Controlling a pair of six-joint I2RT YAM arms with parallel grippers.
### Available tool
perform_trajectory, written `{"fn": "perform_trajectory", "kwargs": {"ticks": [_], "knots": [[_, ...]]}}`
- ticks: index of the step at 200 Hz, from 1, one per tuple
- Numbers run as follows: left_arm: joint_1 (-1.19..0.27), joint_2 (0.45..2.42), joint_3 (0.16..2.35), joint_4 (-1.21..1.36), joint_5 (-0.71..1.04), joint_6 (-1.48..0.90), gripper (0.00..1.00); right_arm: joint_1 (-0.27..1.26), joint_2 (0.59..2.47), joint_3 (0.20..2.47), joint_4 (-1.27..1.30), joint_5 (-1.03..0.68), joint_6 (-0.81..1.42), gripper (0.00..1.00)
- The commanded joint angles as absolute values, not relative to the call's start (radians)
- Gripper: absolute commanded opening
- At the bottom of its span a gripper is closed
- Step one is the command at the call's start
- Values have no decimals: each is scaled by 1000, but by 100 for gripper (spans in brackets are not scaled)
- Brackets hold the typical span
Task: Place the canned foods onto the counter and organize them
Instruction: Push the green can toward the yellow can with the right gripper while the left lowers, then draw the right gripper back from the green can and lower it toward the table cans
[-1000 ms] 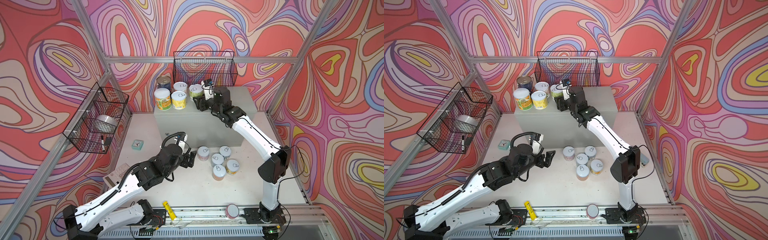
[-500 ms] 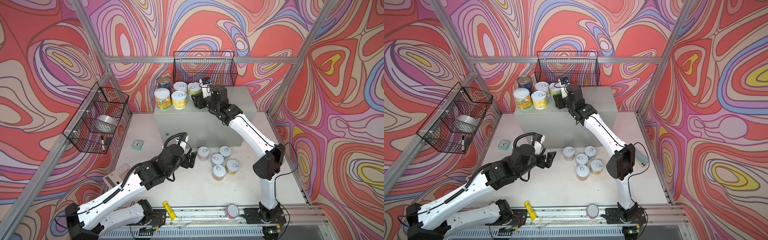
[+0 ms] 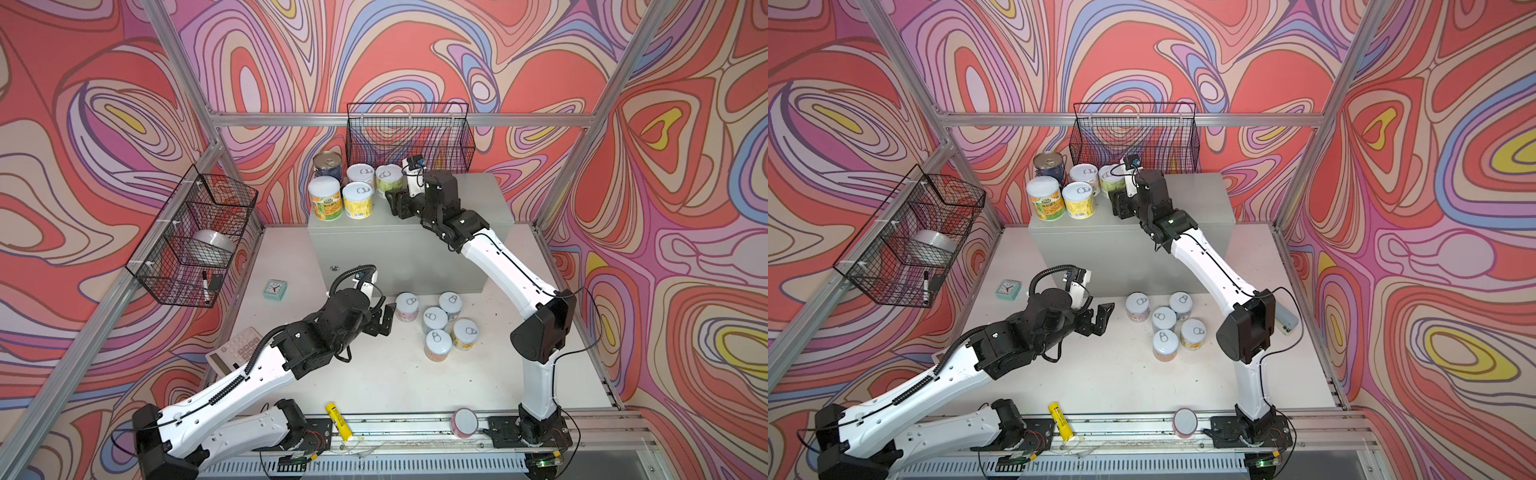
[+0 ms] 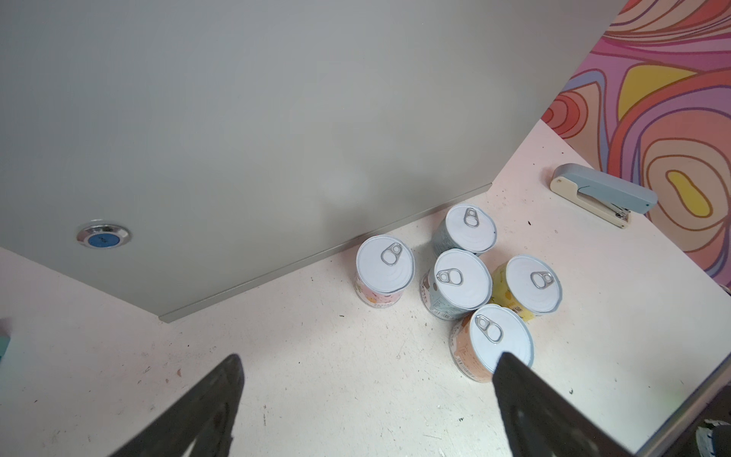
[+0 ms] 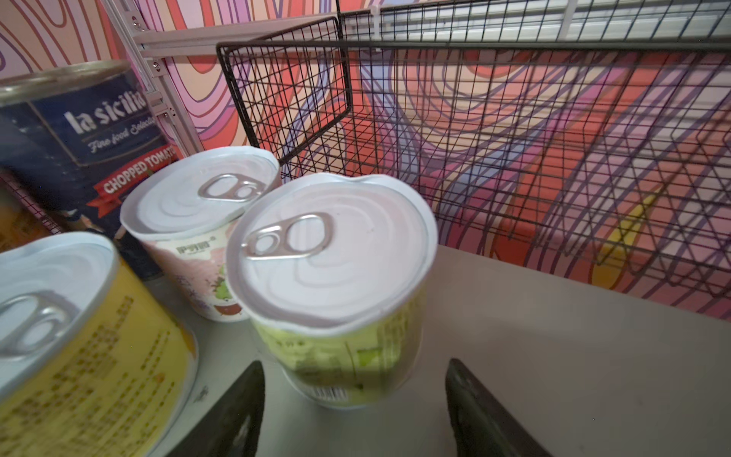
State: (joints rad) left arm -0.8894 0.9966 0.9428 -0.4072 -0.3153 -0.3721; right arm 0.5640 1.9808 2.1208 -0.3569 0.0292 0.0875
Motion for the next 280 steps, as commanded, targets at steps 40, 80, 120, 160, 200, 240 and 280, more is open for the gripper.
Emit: {"fn": "perform_trajectory", "kwargs": {"ticks": [40,80,120,160,200,240,280], "knots": [[-893,991,859,-306,-341,-370,100,573,1613,1830,-319,15,143,74],[-894,956,740,-201,-325,-385,100,695,1413,1634,-410,96,90,80],[-895,921,631,-124,-326,-435,97,788,1272,1422,-555,200,155,85],[-927,919,576,-39,-329,-441,96,875,1072,1121,-558,274,293,88],[-941,939,590,-16,-329,-428,94,916,912,892,-639,363,447,88],[-948,957,588,7,-325,-429,93,942,844,743,-693,334,594,86],[-952,977,590,17,-321,-434,92,952,785,630,-735,391,777,86]]}}
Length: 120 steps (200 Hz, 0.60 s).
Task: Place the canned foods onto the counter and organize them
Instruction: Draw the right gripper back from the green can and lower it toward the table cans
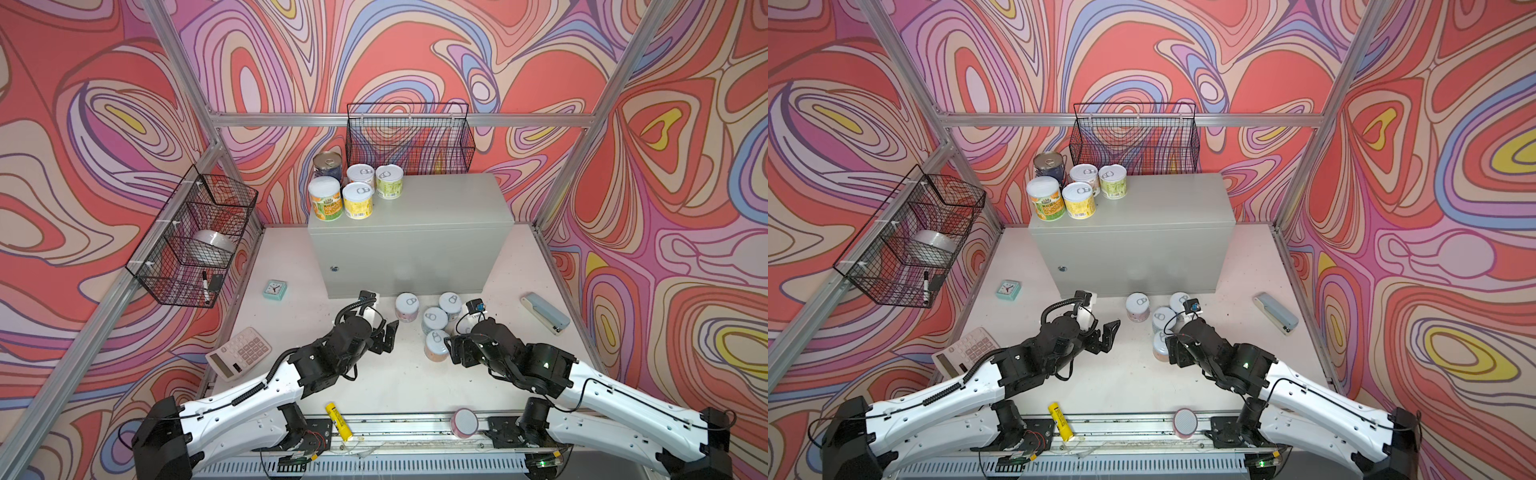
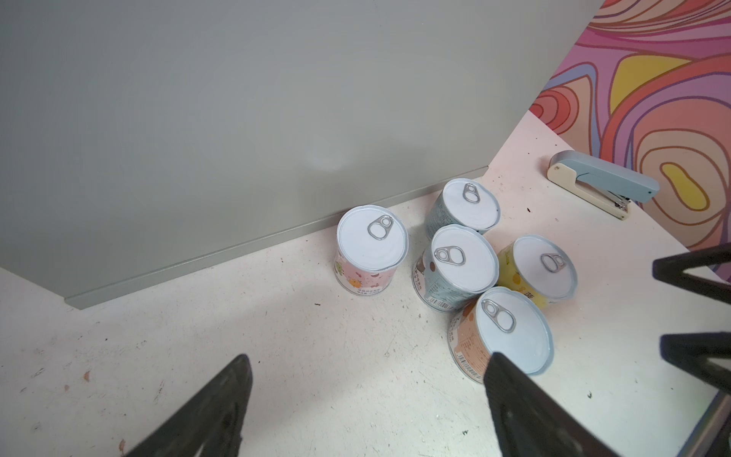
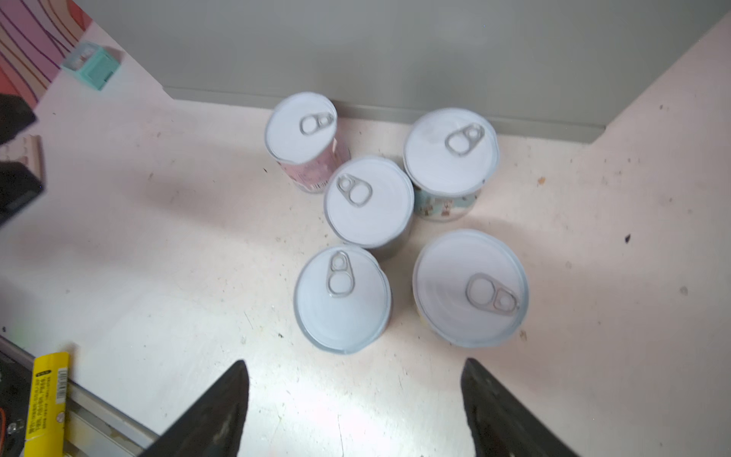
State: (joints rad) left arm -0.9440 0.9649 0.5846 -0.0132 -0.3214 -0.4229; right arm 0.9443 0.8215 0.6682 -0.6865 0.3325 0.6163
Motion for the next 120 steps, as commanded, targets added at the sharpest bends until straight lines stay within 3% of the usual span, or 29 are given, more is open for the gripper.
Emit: {"fn": "perform_trajectory", "kwargs": {"ticks": [1,120], "knots": [[-952,978,590,17,-321,-434,93,951,785,628,-737,393,781,86],[-951,1011,575,58,-319,-407,93,950,904,516,-624,487,951,88]]}}
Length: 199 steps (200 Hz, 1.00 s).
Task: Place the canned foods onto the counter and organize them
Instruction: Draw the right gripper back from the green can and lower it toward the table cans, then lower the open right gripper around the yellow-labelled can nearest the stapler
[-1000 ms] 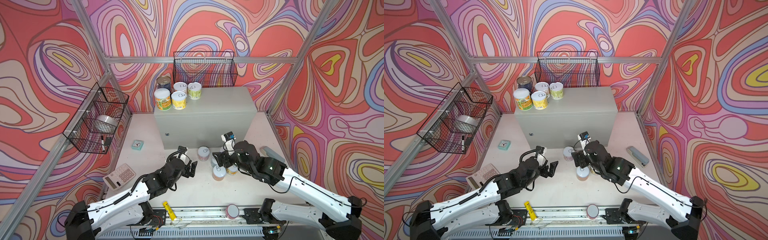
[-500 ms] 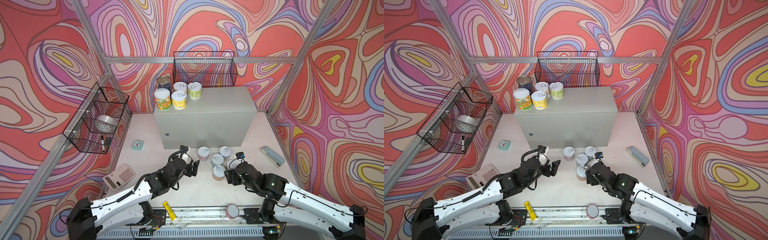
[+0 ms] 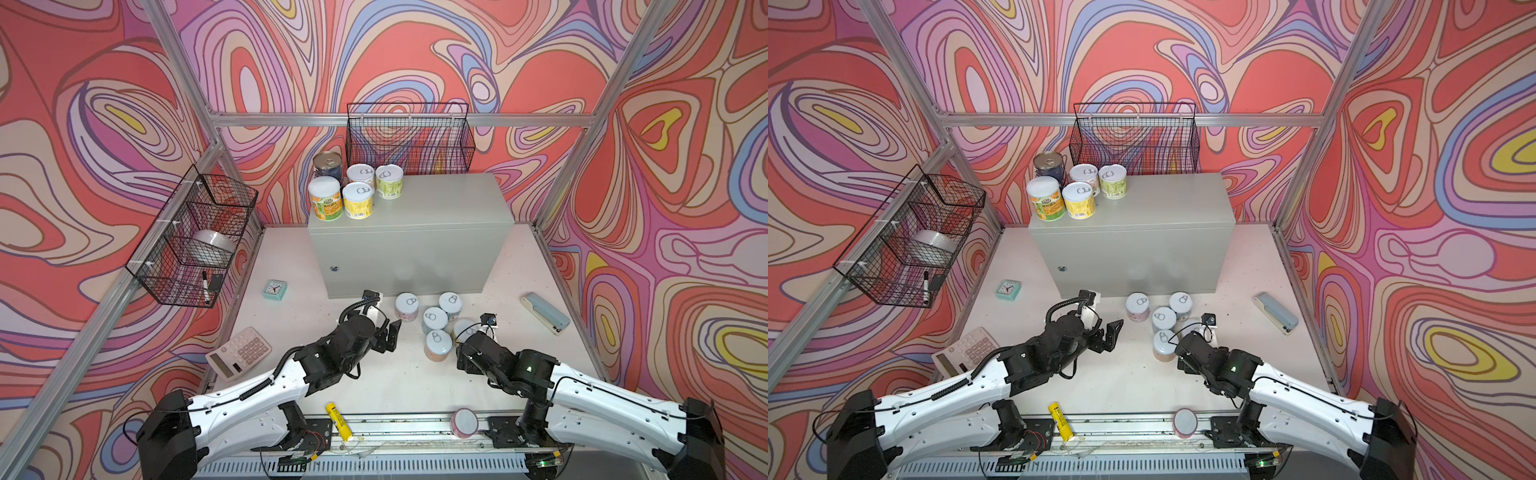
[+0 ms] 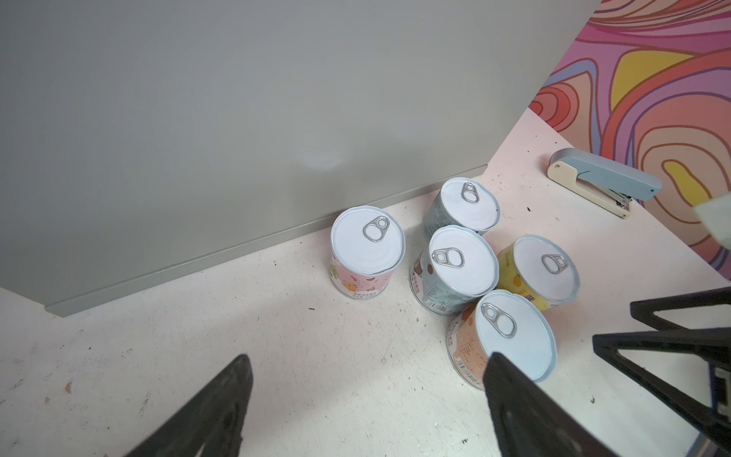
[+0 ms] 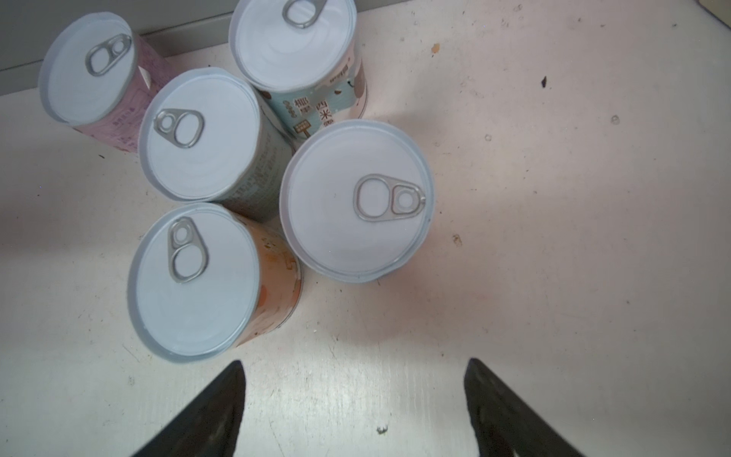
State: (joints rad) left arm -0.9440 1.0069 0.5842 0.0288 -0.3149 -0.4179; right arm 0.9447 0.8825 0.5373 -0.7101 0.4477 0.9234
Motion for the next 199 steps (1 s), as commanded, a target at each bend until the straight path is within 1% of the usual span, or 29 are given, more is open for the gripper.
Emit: {"fn": "perform_trajectory", "kwargs": {"ticks": [1,40,71,109,144,173,199], "knots": [[-951,1012,575,58,-319,-407,93,950,907,515,-620,488,950,88],[-951,1022,577,60,-317,-396,93,938,985,506,-538,509,941,87],[-952,1024,584,54,-317,-392,93,861,1004,510,-537,488,931,86],[-952,1047,585,64,-319,-396,93,768,995,481,-442,427,870,85],[-951,1050,588,65,-321,-397,93,761,1018,491,-419,416,838,85],[-951,1053,591,60,-323,-393,93,759,999,482,-408,410,831,86],[-951,1067,591,67,-322,-394,93,759,1036,478,-394,385,830,86]]}}
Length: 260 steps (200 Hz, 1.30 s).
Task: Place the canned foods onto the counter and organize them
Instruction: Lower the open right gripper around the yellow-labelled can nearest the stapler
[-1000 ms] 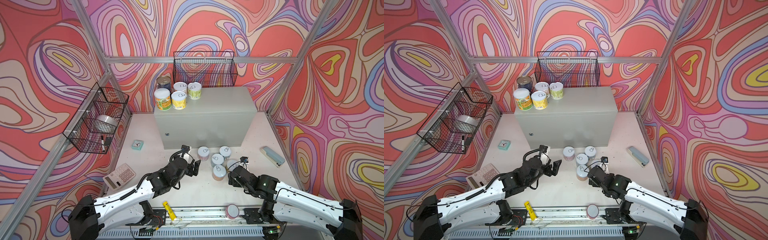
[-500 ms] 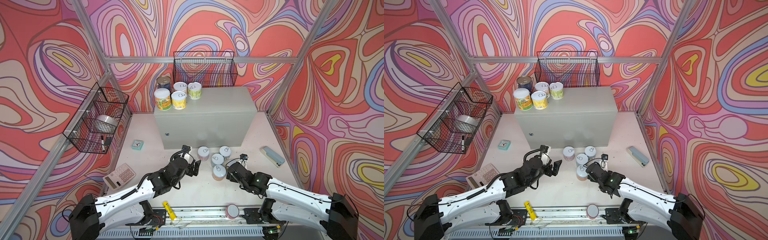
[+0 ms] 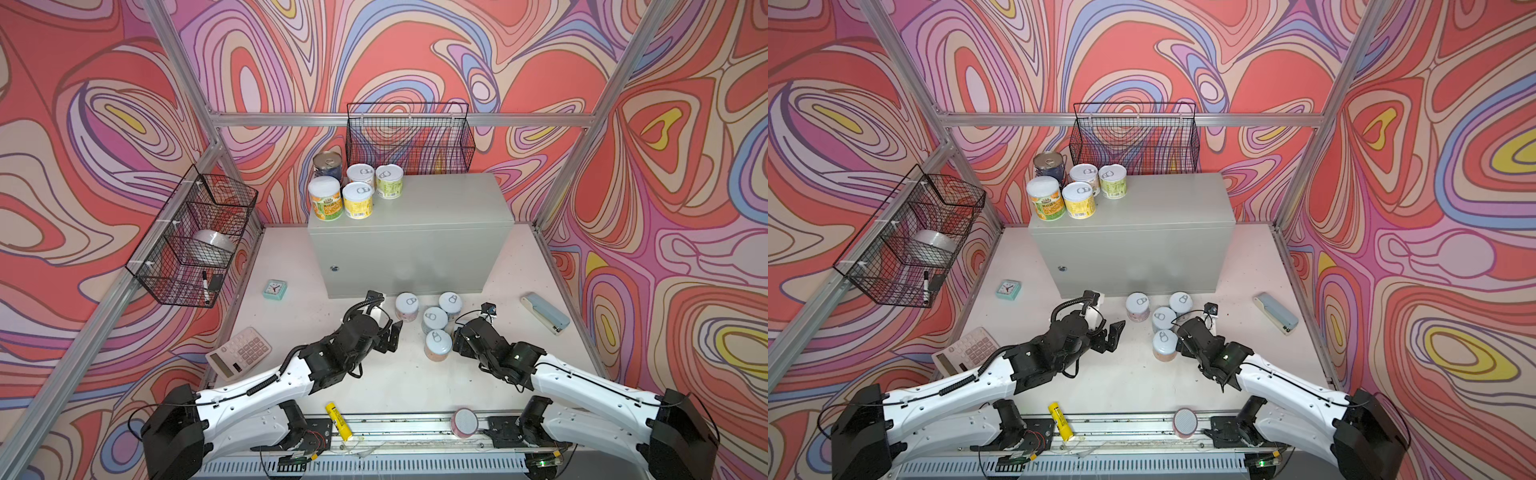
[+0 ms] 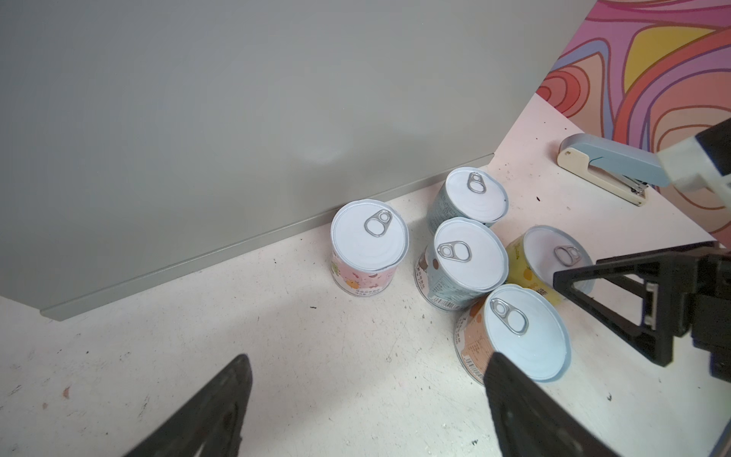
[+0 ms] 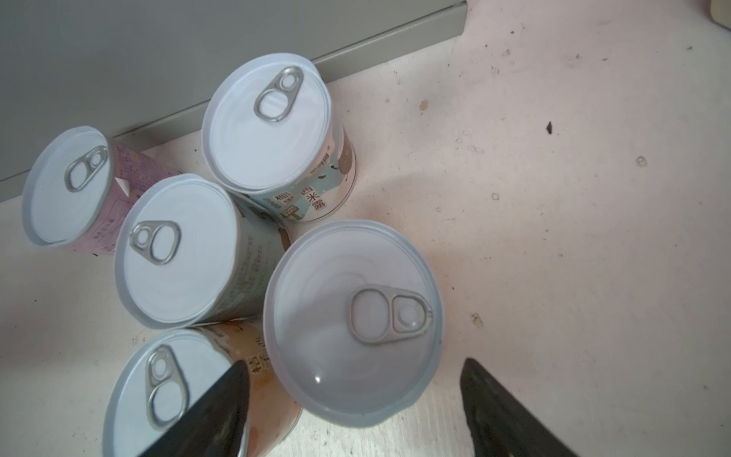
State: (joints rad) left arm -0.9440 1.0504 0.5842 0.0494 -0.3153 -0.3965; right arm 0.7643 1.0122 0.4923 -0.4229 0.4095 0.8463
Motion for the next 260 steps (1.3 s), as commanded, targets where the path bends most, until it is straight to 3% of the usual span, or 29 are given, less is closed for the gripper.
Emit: {"fn": "perform_trajectory", "kwargs": {"ticks": [1,109,260], "knots": [[-951,1067,592,67,-322,-394,93,759,1037,477,-393,383,831,86],[-948,1083,596,72,-322,-384,93,733,1100,470,-388,454,901,85],[-918,1098,597,88,-294,-383,94,688,1305,481,-174,587,857,89]]}}
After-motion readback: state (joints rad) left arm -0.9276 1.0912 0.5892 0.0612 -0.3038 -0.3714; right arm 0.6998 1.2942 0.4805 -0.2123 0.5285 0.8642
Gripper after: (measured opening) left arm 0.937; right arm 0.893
